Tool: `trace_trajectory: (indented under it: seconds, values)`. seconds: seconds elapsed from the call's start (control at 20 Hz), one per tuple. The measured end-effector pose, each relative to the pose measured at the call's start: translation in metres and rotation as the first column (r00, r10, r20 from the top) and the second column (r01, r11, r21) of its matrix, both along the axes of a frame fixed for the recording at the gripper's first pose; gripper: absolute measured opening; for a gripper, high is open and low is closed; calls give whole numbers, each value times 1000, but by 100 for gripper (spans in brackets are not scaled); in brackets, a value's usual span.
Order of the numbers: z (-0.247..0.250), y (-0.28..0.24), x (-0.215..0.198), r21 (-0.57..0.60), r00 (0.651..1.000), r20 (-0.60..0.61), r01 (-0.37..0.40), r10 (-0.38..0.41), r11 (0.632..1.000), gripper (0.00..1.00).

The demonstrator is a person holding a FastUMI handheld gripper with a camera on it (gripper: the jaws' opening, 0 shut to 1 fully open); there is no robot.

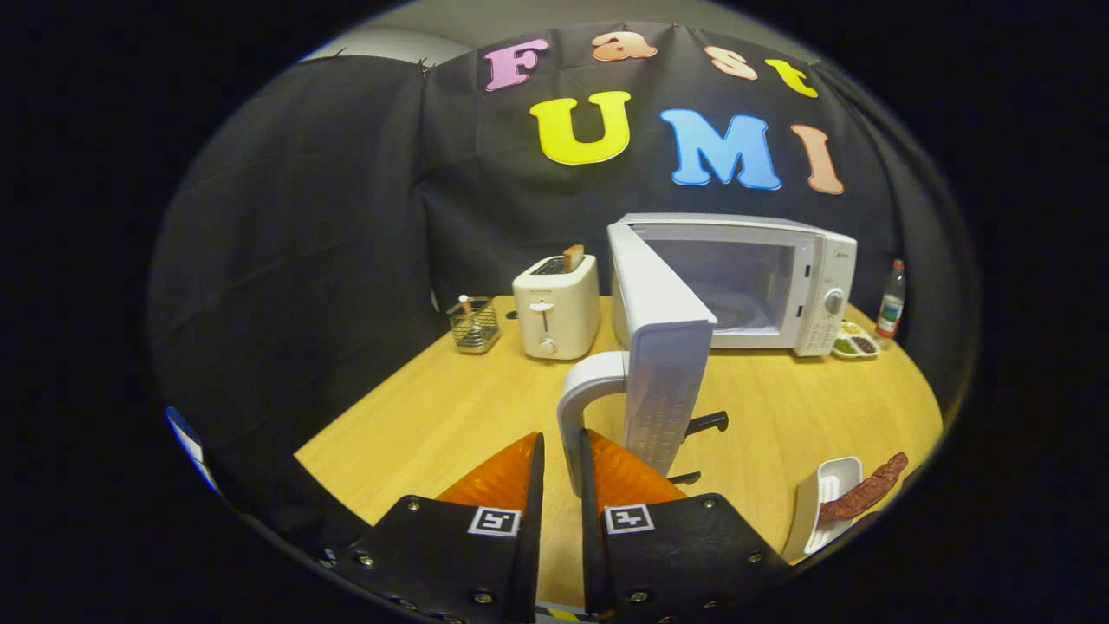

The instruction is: Open the microwave, put the food inside, and close the microwave door.

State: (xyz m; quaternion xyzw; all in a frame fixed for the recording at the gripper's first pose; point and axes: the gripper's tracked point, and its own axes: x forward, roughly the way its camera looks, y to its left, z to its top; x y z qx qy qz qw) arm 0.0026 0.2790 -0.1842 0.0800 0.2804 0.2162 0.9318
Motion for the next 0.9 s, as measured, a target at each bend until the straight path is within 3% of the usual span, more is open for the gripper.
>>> trace_trajectory:
  seconds: [0.05,0.25,0.3,0.4,0.45,0.7,0.9]
  values:
    - [3,11,-12,41,998,-8,-63,63,997,21]
    - [36,-2,-29,77,985,75,-160,154,984,25]
    - [43,-7,-31,85,981,94,-178,170,980,35]
    - [54,-30,-32,70,976,144,-177,166,982,91]
    - [59,-45,-31,50,973,175,-159,148,986,97]
    - [70,-128,-19,-8,972,235,-28,29,1000,97]
    - [55,-207,-3,-23,970,207,135,-127,991,98]
